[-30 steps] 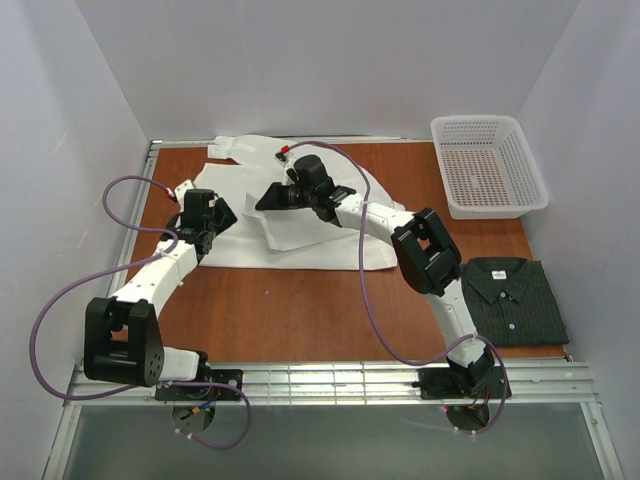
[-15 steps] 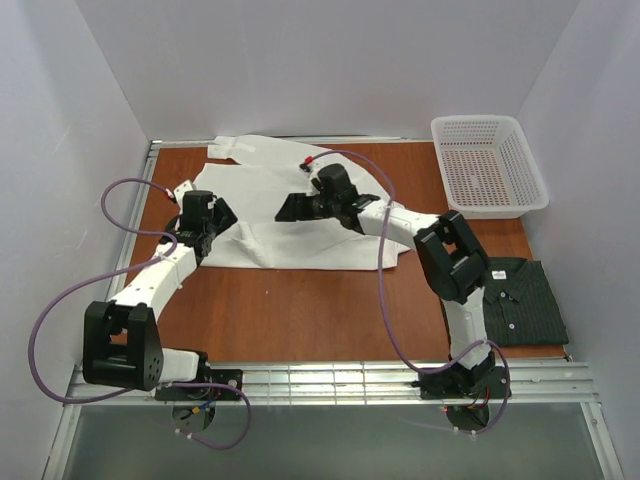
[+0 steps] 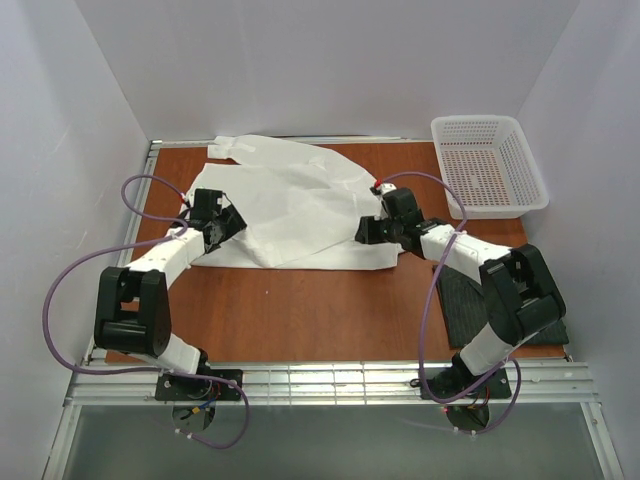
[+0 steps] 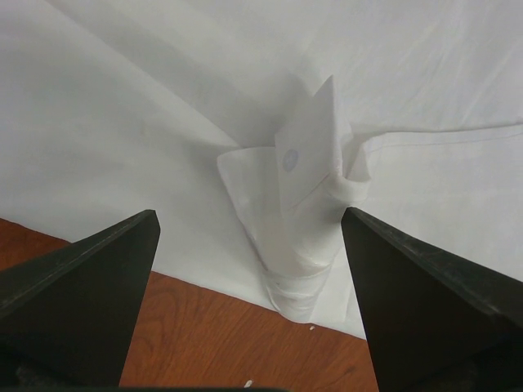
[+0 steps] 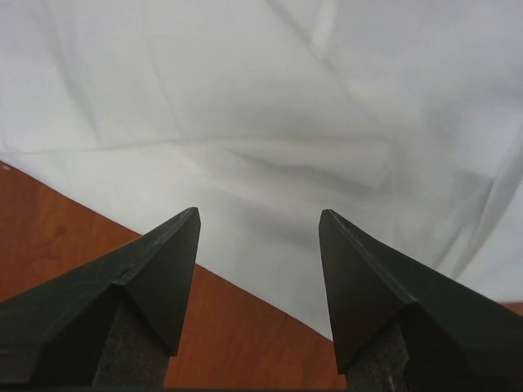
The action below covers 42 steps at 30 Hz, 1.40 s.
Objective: Fold and stack the long sleeve shirts
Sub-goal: Fold the shirt
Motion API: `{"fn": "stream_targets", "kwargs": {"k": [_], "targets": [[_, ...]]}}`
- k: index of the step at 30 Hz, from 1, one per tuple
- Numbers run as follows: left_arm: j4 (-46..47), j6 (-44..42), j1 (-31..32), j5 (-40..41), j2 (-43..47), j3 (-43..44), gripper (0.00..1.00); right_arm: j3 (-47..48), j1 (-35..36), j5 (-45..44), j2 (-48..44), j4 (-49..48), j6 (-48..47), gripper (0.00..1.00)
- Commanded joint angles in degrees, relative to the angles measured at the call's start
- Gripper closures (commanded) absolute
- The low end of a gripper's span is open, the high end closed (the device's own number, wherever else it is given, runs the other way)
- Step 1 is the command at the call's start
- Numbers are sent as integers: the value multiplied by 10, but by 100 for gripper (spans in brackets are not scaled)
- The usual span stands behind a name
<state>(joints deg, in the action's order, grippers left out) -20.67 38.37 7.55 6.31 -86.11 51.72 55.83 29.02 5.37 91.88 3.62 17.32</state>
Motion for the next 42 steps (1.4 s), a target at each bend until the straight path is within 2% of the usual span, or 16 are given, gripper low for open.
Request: {"fn": "stream_targets", "kwargs": {"k": [1, 5, 9, 12, 17, 19, 25, 32, 38, 42], "targets": [[-9, 14, -3, -32, -8, 25, 14, -42, -12, -21, -13, 10, -14, 44], [-4, 14, -3, -39, -24, 29, 17, -91, -21, -6, -21, -17, -9, 45], [-1, 14, -3, -45, -33, 35, 26, -121, -22, 2, -28, -31, -3, 45], [3, 17, -2, -53, -42, 39, 37, -136, -23, 0, -33, -47, -1, 45], [4, 20, 4, -58, -51, 52, 62, -150, -23, -16, -40, -48, -5, 45], [2, 20, 4, -57, -49, 57, 67, -154, -24, -23, -42, -48, -6, 46], [-66, 9, 6, -24, -49, 117, 100, -164, -26, -41, -42, -48, -11, 46], [-149, -11, 6, 17, -54, 176, 100, -169, -26, -50, -40, -48, -16, 46], [-244, -30, 6, 84, -79, 240, 100, -169, -26, -52, -42, -46, -22, 46], [-255, -39, 6, 113, -93, 254, 99, -169, -26, -48, -40, -46, -26, 46]]}}
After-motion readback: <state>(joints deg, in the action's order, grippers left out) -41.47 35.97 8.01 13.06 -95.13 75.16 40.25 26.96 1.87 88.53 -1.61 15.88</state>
